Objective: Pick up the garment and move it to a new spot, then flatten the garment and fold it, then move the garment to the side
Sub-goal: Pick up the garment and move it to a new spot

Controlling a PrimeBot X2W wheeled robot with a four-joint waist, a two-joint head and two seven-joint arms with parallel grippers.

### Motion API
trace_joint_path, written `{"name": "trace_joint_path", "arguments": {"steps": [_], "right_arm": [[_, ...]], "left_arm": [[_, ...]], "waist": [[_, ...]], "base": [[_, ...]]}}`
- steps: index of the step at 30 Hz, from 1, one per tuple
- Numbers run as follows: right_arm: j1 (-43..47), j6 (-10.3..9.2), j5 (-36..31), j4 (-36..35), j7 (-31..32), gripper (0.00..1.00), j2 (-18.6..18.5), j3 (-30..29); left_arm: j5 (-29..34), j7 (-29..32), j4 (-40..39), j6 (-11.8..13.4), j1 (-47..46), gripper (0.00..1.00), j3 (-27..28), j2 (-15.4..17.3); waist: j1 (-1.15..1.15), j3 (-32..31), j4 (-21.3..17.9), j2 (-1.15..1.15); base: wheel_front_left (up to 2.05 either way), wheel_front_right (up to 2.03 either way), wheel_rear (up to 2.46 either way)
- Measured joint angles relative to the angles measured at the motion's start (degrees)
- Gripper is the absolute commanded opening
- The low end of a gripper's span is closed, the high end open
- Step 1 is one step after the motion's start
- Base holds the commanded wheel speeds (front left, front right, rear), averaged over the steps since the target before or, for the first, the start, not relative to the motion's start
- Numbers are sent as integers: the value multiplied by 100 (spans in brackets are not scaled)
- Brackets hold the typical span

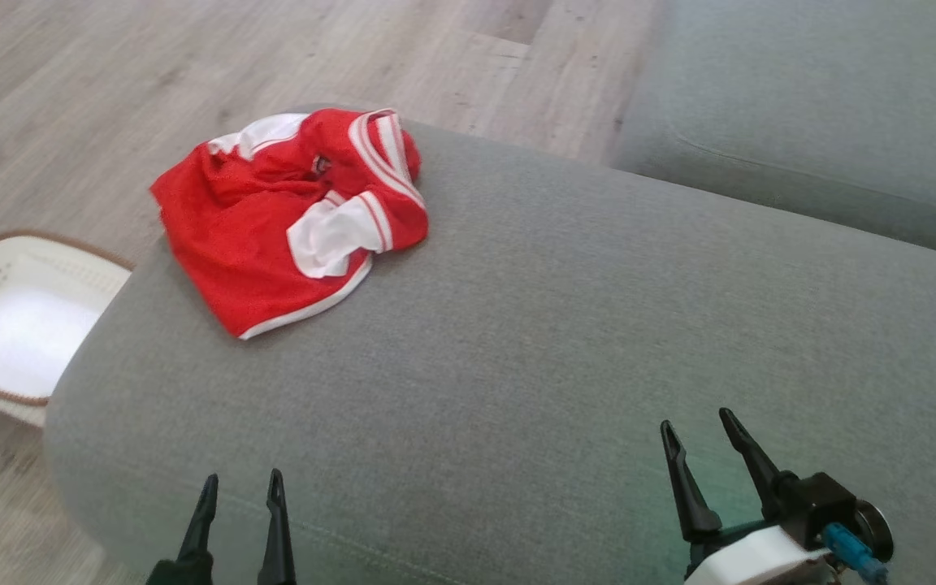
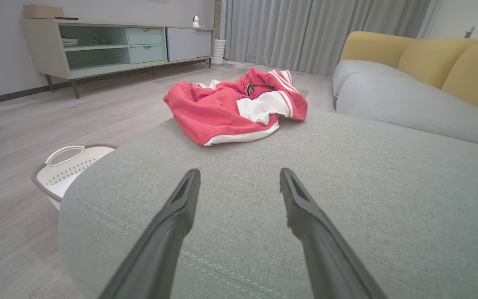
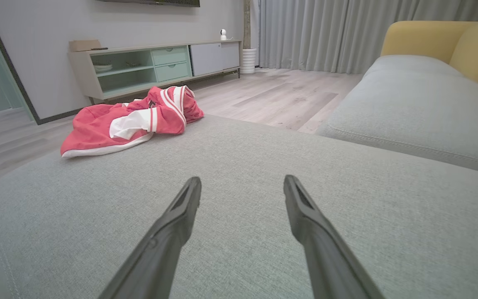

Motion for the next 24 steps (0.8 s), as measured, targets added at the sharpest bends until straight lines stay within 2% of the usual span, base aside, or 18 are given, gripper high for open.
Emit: {"name": "trace_joint_path", "arguments": {"steps": [8,14,18,19,24], "right_arm": [[-1,0,4,-12,0,100,0,60],[-8,0,-159,-142,0,100,0,-90],[-31,0,-336,-229,0,100,0,-220],[-31,0,-336,-229,0,100,0,-220],[-172,0,-599,-354,12,100,-1,-270]], "left_arm": [[-65,-4,-98,63,11,100,38,71],[-65,-66,-844,260,-2,100,410,202],[-77,87,-1365,314,-169,100,764,615],[-77,87,-1365,314,-169,100,764,615],[-174,791,-1756,208,-1233,100,1249,1385]], "waist": [[0,71,115,0],[0,218,5,0],[0,429,-79,0],[0,429,-79,0],[0,729,-188,0]], "base": [[0,0,0],[0,0,0],[0,0,0],[0,0,0],[0,0,0]]}}
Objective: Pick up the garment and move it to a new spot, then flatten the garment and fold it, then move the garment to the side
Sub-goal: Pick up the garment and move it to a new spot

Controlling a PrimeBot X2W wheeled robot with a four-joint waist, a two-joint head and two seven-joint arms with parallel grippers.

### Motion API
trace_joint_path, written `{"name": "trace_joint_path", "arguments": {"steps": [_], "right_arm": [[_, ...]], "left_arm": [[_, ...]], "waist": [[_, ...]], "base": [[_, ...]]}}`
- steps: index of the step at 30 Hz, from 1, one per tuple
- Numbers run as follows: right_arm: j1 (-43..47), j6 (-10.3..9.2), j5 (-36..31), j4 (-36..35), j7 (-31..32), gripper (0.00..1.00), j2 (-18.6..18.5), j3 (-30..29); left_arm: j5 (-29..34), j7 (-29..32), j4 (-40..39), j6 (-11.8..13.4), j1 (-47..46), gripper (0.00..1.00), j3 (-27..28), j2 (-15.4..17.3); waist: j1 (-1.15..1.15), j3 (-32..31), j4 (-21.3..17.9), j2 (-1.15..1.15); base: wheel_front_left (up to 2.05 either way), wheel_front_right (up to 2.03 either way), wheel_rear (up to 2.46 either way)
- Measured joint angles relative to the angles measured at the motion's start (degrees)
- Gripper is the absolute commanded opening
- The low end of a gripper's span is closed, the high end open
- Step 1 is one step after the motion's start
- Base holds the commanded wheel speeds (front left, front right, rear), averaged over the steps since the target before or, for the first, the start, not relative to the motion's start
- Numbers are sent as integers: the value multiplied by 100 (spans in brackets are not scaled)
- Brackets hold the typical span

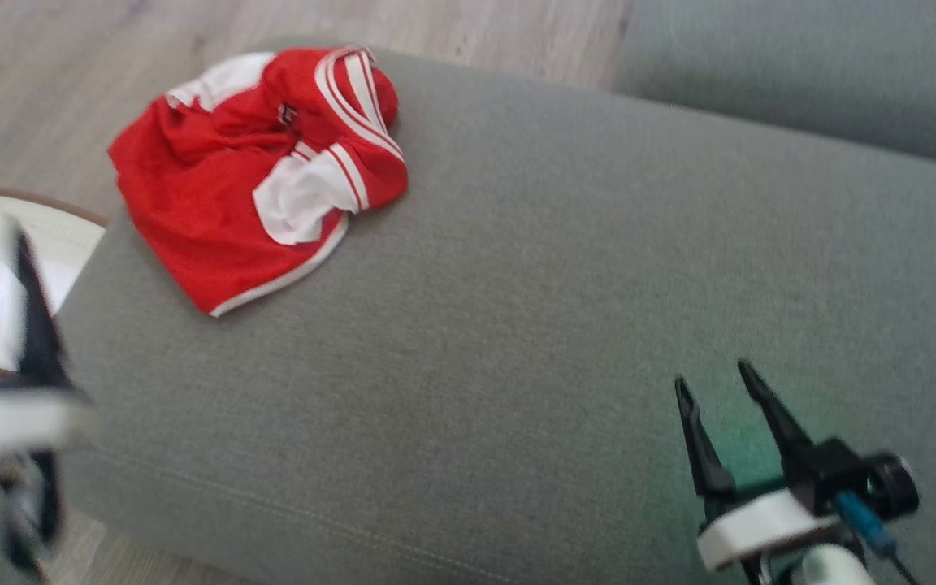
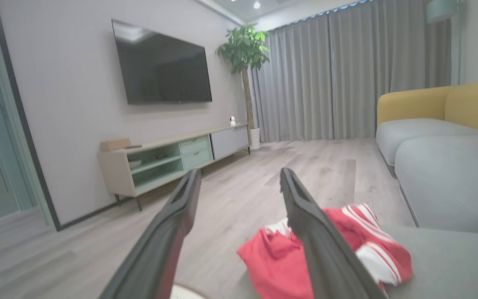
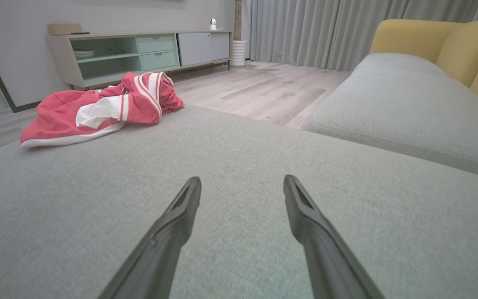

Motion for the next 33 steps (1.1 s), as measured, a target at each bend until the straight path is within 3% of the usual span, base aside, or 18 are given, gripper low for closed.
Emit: {"name": "trace_joint_path", "arguments": {"steps": [4,11,15,19,24,31,32,33], "right_arm": [[-300,0,-179,-179,123,100,-1,5],[-627,0,-559,-592,425,100,-18,49],[-787,0,-768,-864,590,100,-22,34],[-864,0,-921,-1074,697,100,-30,7],[-927,0,-1016,-1279,767,100,-34,10],[-956,0,-1026,-1437,809,100,-34,-23],[-959,0,-1026,-1450,809,100,-35,-25],[-962,0,-1027,-1455,809,100,-35,-25]], "left_arm": [[-153,419,290,-216,-1121,100,203,441],[-501,1101,1924,-560,-2327,100,268,816],[-832,1372,2822,-744,-2913,100,259,784],[-1077,1489,3665,-924,-3356,100,208,531],[-1294,1694,4689,-977,-3647,100,123,235],[-1599,1830,5604,-1084,-3943,100,257,108],[-1661,1836,5695,-1133,-4000,90,276,108],[-1710,1869,5755,-1177,-4051,66,277,108]], "waist": [[1,283,-129,0],[1,924,-445,0],[2,1362,-614,0],[2,1789,-746,0],[2,2234,-863,0],[1,2603,-936,0],[0,2622,-937,0],[0,2633,-936,0]], "base": [[0,0,0],[0,0,0],[0,0,0],[0,0,0],[0,0,0],[0,0,0],[0,0,0],[0,0,0]]}}
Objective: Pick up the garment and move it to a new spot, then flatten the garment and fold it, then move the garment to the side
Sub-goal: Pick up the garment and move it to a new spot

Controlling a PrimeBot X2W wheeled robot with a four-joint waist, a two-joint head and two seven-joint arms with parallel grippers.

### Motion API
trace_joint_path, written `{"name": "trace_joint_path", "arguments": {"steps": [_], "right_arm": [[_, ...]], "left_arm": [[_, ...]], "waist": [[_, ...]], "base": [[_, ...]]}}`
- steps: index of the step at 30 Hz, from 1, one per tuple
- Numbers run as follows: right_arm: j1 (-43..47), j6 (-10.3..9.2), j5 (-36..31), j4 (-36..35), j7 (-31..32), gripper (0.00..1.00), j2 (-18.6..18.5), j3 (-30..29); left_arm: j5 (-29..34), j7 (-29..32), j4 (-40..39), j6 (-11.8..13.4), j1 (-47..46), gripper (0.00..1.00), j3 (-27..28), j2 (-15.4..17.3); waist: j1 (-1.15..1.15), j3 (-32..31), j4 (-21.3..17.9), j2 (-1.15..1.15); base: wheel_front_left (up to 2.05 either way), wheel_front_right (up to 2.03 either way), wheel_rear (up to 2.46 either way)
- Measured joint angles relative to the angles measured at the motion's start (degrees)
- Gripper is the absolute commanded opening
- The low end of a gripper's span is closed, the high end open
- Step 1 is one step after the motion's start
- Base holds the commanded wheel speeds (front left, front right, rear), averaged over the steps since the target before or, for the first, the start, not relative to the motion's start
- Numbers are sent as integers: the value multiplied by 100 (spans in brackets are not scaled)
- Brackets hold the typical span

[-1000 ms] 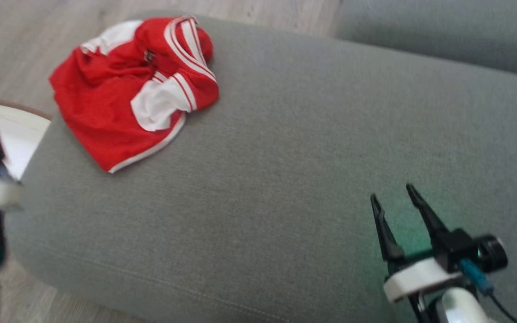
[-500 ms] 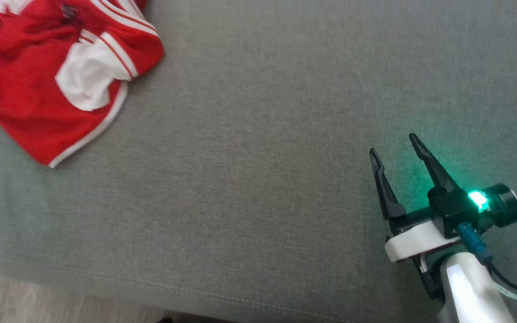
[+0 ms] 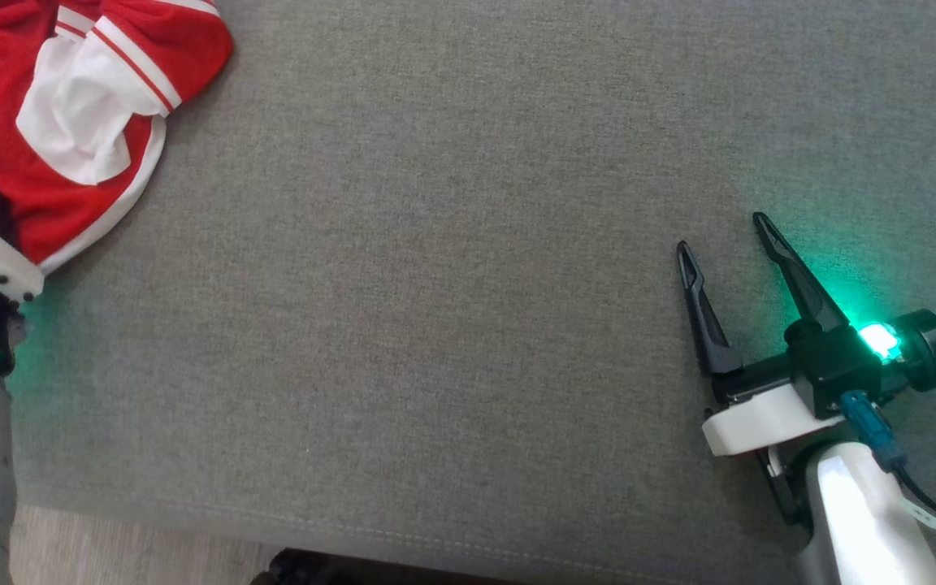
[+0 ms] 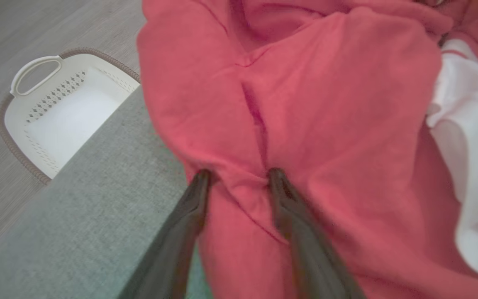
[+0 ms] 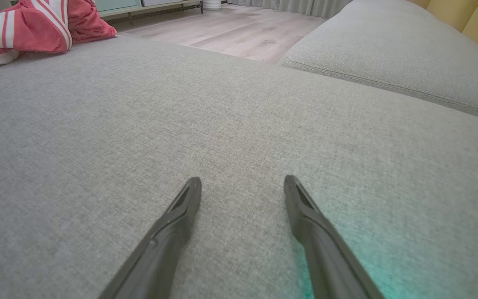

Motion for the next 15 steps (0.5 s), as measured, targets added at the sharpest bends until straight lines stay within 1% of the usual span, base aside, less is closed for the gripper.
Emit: {"name": "trace_joint_path", "arguments": {"steps": [1,2,3,4,10,13,15], "right_arm": [[-5,0,1,0,0,100,0,0],[-10,0,1,0,0,100,0,0],[-19,0,2,0,-1,100,0,1],[-38,0,3,7,-1,100,0,2],[-127,0,33,144,-36,100,-2,10],[-128,0,138,286,-130,100,-3,8],[-128,0,221,391,-194,100,-3,13]], "left_arm": [[-32,3,54,-32,-47,44,0,0],[-38,-2,96,-54,-83,28,-2,0],[-38,-19,151,-55,-121,8,-5,-1],[-38,-51,198,-57,-145,0,-8,0],[-38,-410,355,-157,-153,0,-62,22],[-30,-632,369,-207,-188,0,-132,145],[-8,-821,359,-250,-277,0,-198,289]], "waist": [[0,6,2,0],[0,8,4,0],[0,8,6,0],[0,4,8,0],[0,-153,10,0],[0,-317,-1,0],[0,-464,-10,0]], "base": [[0,0,0],[0,0,0],[0,0,0],[0,0,0],[0,0,0],[0,0,0],[0,0,0]]}}
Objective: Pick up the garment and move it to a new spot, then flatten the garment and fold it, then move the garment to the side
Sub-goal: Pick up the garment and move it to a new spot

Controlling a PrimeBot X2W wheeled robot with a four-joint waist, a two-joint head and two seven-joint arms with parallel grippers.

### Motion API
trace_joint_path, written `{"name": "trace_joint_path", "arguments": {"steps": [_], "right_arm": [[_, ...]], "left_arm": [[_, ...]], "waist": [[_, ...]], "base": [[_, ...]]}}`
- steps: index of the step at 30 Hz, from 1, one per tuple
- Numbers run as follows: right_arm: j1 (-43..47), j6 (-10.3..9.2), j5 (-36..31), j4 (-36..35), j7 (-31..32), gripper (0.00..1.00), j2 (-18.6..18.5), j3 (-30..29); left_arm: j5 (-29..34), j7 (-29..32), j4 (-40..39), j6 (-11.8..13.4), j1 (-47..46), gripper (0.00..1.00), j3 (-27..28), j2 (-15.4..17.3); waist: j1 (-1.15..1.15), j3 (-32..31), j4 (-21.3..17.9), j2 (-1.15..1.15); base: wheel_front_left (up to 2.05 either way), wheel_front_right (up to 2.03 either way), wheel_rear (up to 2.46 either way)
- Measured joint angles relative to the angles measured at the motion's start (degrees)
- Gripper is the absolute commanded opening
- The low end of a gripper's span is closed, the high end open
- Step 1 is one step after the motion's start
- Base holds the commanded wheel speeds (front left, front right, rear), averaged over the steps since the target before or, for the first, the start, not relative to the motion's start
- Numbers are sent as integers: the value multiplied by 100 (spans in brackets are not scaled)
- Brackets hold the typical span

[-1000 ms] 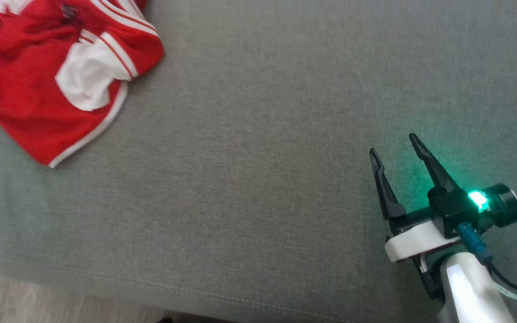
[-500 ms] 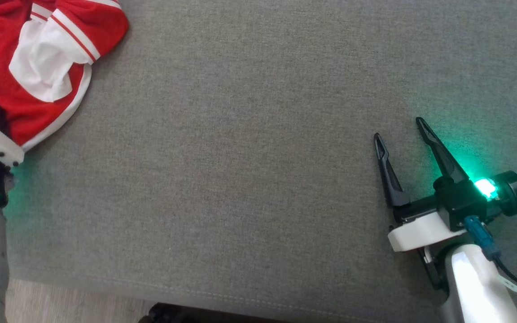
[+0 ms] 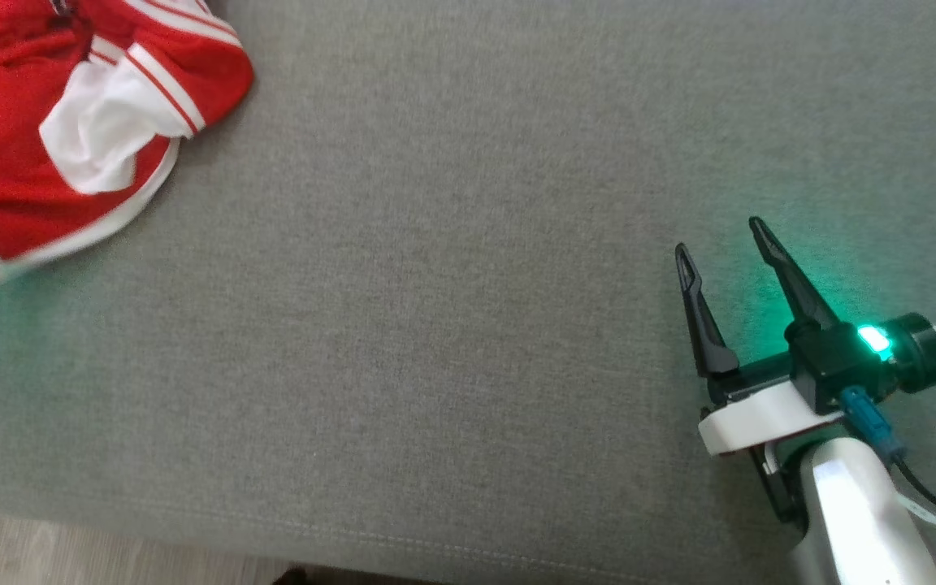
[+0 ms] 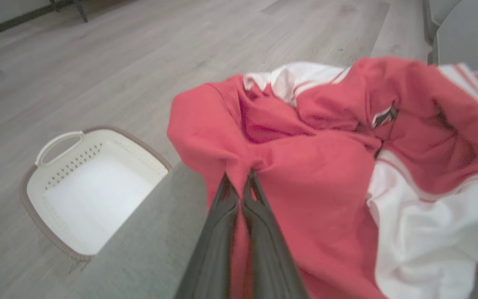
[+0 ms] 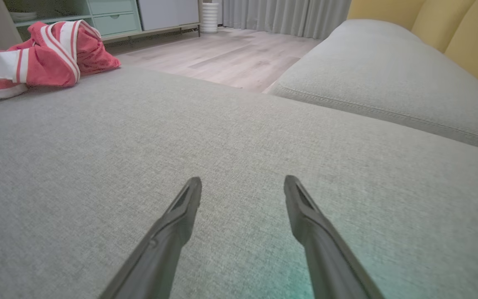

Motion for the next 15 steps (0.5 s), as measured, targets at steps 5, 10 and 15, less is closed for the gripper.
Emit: {"name": "trace_joint_path", "arguments": {"steps": [5,10,15], "right_arm": [[4,0,279,314,-178,100,0,44],[102,0,565,643,-341,100,1,49],[266,0,812,920,-474,100,4,10]], "left_arm": [[140,-257,-234,-5,-260,0,-245,419],[300,-265,-728,-7,-399,0,-787,706],[331,13,-1511,-7,-543,0,-1351,905]], "waist": [[0,-454,-62,0],[-1,-1001,-178,0],[-2,-1560,-382,0]], "base": [[0,0,0],[0,0,0],[0,0,0]]}}
